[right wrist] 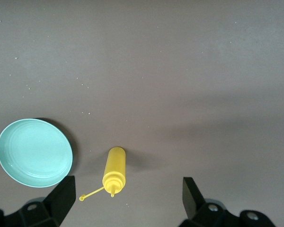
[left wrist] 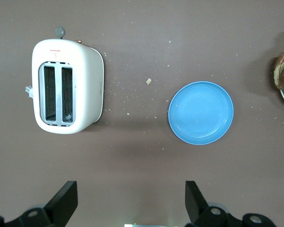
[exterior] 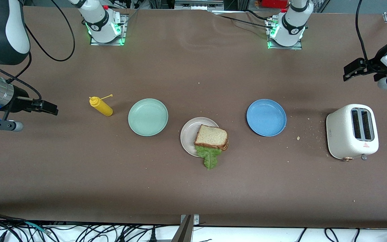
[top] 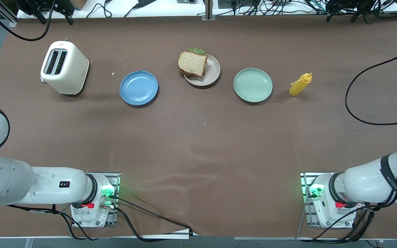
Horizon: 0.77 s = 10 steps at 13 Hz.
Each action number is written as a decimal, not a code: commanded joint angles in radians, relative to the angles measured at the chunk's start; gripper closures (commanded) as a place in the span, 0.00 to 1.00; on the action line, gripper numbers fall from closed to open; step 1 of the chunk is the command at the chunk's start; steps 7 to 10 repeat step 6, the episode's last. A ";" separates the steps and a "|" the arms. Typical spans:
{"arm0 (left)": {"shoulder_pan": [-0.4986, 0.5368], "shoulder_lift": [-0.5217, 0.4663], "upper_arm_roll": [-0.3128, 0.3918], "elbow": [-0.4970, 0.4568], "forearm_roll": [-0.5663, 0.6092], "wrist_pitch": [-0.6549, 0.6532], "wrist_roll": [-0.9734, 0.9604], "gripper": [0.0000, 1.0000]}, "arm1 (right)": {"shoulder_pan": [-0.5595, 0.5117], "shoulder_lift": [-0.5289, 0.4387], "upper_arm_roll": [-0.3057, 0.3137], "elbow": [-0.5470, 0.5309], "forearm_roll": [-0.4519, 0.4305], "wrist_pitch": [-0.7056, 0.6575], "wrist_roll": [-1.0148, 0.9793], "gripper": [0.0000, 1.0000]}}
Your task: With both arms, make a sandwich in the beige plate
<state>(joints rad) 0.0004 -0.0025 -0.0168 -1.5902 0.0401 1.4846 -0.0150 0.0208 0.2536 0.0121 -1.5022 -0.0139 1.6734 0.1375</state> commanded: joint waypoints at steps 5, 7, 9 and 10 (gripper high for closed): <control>0.006 0.013 0.001 0.026 -0.019 -0.004 0.023 0.00 | -0.001 -0.017 0.000 -0.003 0.008 -0.006 0.008 0.00; 0.006 0.013 0.001 0.026 -0.017 -0.004 0.023 0.00 | -0.001 -0.017 0.000 -0.006 0.008 -0.006 0.007 0.00; 0.006 0.013 0.001 0.026 -0.017 -0.004 0.023 0.00 | -0.001 -0.017 0.000 -0.006 0.008 -0.006 0.007 0.00; 0.006 0.013 0.001 0.026 -0.017 -0.004 0.023 0.00 | -0.001 -0.017 0.000 -0.006 0.008 -0.006 0.007 0.00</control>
